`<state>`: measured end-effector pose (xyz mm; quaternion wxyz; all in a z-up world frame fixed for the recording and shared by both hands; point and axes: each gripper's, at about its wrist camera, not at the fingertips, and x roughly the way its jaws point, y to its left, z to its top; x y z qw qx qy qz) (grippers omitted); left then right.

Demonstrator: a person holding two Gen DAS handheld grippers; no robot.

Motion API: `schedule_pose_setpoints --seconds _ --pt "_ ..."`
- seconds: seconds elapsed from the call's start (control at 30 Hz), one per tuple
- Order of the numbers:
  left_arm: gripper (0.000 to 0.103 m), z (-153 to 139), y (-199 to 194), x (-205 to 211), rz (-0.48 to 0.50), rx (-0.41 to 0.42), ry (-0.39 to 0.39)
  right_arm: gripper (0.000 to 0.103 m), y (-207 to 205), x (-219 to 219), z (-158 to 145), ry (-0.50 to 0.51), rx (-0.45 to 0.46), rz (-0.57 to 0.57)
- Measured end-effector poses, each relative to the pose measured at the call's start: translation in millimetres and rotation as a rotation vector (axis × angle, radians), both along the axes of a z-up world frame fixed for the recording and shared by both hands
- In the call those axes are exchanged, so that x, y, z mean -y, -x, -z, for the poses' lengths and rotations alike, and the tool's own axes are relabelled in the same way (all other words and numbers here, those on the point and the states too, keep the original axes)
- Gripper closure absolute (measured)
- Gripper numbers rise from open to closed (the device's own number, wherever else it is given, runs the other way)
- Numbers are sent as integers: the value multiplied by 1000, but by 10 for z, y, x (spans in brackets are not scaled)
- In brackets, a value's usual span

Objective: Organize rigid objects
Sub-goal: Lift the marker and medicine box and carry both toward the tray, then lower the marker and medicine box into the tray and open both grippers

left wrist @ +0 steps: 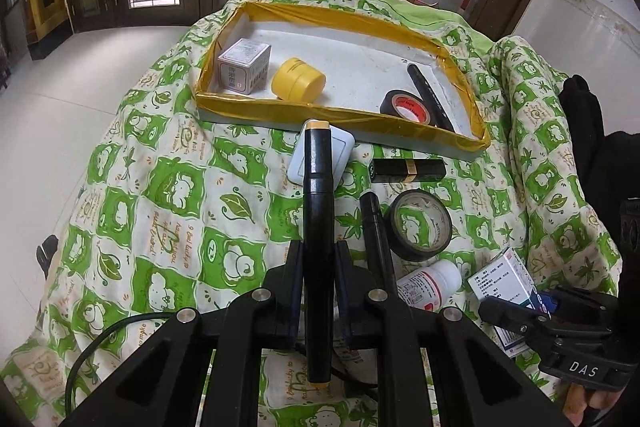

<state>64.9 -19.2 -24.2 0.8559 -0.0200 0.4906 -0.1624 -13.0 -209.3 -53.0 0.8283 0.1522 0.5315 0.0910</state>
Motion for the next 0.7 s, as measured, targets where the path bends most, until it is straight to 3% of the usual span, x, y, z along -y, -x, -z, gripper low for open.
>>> schedule_pose_setpoints --seconds 0.7 --pt "89 -129 -4 40 12 29 18 70 25 42 -137 -21 41 12"
